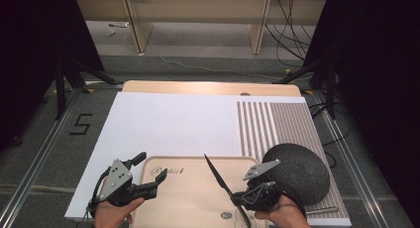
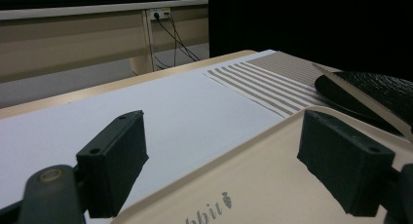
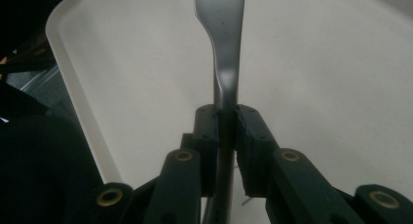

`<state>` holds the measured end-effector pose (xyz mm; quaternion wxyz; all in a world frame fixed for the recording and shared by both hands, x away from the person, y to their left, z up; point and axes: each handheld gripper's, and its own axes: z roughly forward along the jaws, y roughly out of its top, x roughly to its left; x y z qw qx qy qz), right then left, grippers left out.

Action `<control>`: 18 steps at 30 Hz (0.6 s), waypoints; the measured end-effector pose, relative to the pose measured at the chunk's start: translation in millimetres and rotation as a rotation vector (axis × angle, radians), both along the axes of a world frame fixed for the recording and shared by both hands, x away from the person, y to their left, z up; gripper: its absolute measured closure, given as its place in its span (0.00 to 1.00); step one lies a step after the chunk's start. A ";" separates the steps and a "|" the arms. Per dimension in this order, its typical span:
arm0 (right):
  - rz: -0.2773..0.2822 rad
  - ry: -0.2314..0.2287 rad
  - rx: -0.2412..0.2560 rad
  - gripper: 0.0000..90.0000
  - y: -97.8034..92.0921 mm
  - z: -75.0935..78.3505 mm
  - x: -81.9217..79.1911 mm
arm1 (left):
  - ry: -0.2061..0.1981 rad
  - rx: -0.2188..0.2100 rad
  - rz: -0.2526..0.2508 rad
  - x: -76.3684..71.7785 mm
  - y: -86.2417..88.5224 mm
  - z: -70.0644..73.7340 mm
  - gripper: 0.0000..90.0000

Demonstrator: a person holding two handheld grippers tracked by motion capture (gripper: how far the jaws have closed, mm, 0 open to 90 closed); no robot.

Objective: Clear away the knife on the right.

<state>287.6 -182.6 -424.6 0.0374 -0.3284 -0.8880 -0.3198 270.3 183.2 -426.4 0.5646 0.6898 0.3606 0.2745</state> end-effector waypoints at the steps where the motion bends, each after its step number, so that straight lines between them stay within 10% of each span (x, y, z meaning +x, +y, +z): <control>1: 0.002 0.002 -0.012 0.89 0.1 -1.6 -1.8 | 0.000 0.000 0.000 0.0 0.0 -0.1 0.19; 18: -0.015 0.095 -0.138 0.89 0.9 -21.7 -1.1 | 0.004 0.004 -0.003 0.6 -0.3 -1.3 0.19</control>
